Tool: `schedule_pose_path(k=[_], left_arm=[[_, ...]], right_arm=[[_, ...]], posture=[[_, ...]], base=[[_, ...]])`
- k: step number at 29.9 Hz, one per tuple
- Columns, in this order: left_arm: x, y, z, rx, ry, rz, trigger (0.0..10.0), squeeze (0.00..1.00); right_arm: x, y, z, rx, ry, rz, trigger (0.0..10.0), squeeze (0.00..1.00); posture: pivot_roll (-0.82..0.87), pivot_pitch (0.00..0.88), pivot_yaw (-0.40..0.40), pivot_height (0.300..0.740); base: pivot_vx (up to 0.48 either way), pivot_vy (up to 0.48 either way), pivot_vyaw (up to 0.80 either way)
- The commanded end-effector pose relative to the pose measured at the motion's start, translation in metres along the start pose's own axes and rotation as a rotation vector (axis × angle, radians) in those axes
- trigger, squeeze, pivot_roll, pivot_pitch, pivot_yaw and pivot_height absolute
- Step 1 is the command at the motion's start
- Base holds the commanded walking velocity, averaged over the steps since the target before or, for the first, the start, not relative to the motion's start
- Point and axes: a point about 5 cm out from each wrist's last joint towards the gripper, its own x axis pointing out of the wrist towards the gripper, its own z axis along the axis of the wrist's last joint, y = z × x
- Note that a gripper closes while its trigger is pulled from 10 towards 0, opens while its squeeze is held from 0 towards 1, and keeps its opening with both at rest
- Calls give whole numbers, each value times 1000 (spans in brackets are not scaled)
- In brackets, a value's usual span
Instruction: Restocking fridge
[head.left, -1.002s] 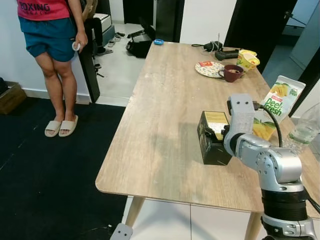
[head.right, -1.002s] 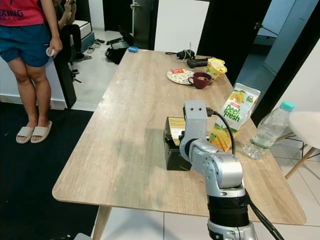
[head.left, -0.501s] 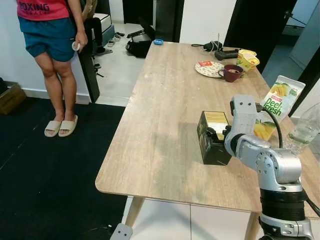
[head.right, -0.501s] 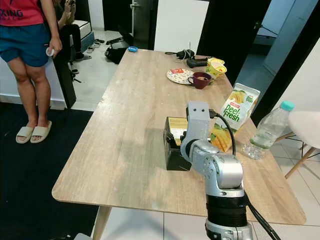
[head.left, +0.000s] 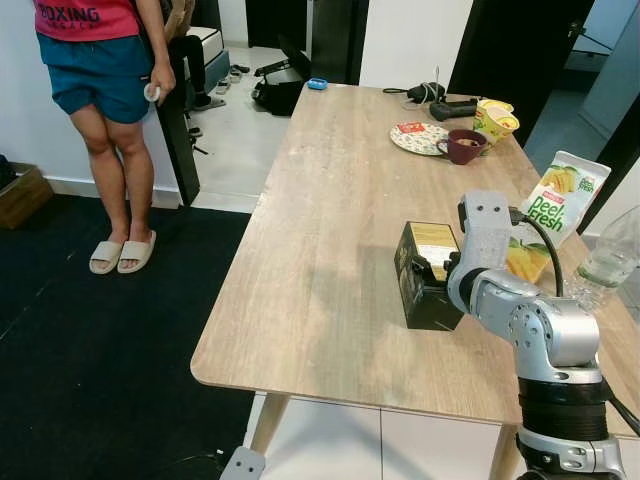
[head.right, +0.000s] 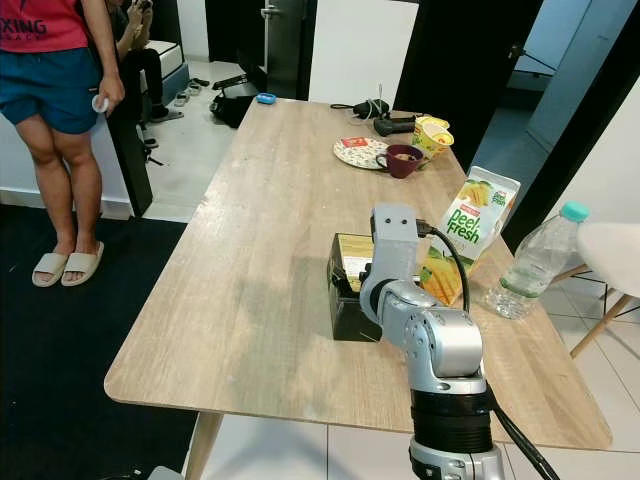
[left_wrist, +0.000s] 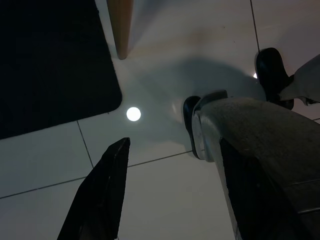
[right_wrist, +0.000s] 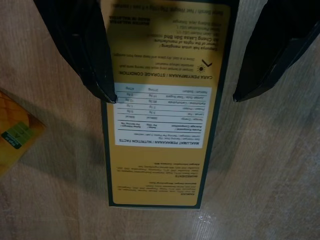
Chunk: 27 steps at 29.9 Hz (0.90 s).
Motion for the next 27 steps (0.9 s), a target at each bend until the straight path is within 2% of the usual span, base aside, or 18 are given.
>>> schedule_pose_path(k=[1, 27], left_arm=[[1, -31, -23, -12, 89, -99, 10000, 0], [1, -31, -23, -13, 89, -99, 10000, 0]], right_arm=[[1, -5, 1, 10, -6, -26, 10000, 0], [2, -7, -2, -42, 5, -42, 10000, 0]], posture=[[3, 0, -150, 740], [1, 0, -153, 740]], base=[[0, 0, 0], [0, 0, 0]])
